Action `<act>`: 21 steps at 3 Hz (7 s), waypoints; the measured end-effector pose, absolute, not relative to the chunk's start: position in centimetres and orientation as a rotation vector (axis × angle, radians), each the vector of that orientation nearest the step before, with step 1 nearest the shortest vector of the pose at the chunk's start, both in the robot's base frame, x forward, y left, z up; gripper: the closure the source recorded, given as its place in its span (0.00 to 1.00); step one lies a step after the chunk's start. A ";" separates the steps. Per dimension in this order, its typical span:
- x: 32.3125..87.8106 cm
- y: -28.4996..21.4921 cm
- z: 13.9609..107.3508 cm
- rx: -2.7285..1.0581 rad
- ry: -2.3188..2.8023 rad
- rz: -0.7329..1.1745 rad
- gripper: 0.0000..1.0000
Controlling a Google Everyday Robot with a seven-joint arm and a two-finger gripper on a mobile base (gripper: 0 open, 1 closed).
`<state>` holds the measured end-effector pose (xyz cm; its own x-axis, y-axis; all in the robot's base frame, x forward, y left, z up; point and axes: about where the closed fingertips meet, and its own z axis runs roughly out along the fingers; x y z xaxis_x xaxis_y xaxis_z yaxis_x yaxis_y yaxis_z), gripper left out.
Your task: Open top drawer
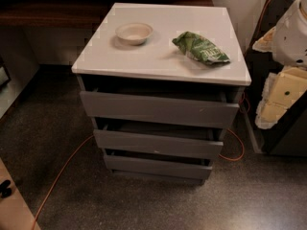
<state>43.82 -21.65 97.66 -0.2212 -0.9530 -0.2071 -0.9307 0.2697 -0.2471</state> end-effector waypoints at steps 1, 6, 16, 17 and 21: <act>43.8 -21.7 97.7 -1.724 2.231 -0.100 0.00; 50.6 -15.1 79.8 -1.779 2.018 -0.109 0.00; 68.1 -12.1 64.4 -1.875 1.989 -0.173 0.61; 68.1 -12.1 65.1 -1.875 1.989 -0.173 0.92; 61.4 -11.0 65.2 -1.823 2.041 0.015 1.00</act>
Offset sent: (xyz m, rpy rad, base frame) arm 0.0176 0.0157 -0.0587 0.0086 -0.0393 0.0996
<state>61.35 -10.99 65.17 -0.0676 -0.9513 -0.3006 -0.9556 0.1483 -0.2545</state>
